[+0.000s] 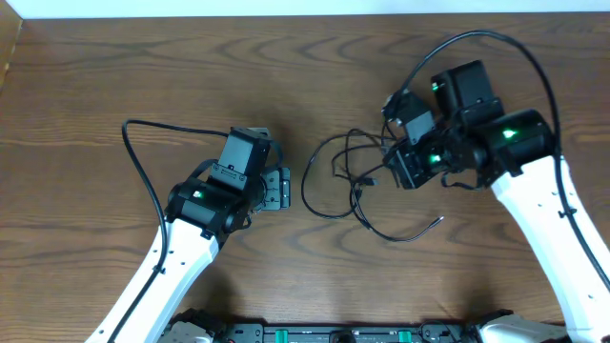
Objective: Untangle cables
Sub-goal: 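Grasp a black cable with the right gripper and pull it up-right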
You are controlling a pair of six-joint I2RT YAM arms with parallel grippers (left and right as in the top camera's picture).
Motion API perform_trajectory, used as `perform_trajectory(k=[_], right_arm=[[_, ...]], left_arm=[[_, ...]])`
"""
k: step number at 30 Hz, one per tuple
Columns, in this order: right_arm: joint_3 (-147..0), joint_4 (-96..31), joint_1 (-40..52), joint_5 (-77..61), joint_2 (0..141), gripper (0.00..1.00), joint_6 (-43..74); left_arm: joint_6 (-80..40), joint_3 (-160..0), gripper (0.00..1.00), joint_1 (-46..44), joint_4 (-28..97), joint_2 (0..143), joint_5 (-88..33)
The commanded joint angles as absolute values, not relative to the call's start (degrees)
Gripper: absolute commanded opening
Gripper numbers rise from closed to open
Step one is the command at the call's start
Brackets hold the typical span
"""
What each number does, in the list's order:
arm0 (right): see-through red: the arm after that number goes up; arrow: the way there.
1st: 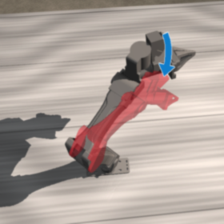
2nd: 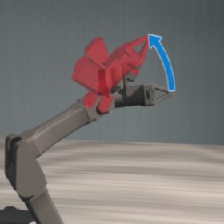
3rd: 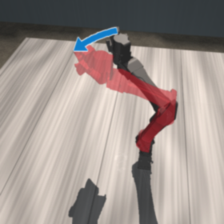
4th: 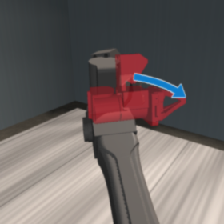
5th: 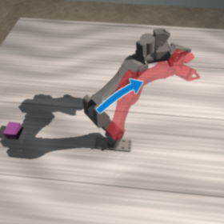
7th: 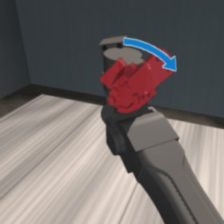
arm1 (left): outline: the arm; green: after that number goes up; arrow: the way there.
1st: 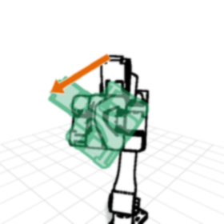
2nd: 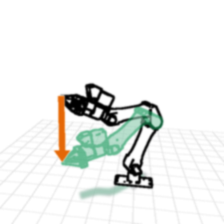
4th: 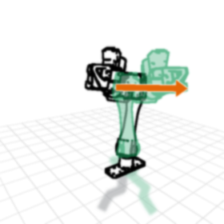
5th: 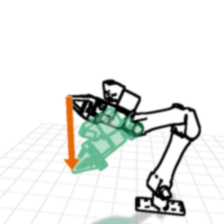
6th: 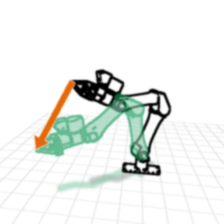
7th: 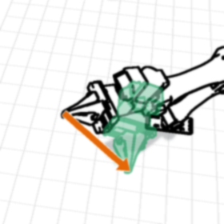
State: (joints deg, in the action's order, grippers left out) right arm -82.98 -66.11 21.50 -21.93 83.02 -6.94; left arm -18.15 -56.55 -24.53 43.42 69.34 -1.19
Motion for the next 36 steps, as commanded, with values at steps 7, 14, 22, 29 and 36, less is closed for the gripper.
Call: perform_trajectory(k=[7, 14, 22, 29, 36], right_arm=[[-78.7, -68.7, 23.3, -7.7, 85.5, 0.01, -7.7], [-75.3, -79.0, 23.4, -28.9, 90.8, 0.01, -17.2], [-75.5, -83.2, 23.2, -58.8, 92.4, 0.01, -41.7], [-77.6, -68.9, 19.3, -59.1, 92.4, 0.01, -30.5], [-79.2, -53.3, 14.0, -51.5, 92.4, 0.01, -11.6]], left_arm=[[-17.8, -55.7, 0.79, -24.7, 43.4, 69.5, -0.9], [-17.8, -55.7, 0.79, -24.7, 42.5, 69.5, -0.9], [-17.8, -55.7, 0.79, -24.7, 42.5, 69.5, -0.9], [-17.8, -55.7, 0.79, -24.7, 42.5, 69.5, -0.9], [-17.8, -55.7, 0.79, -24.7, 42.7, 69.5, -0.9]])
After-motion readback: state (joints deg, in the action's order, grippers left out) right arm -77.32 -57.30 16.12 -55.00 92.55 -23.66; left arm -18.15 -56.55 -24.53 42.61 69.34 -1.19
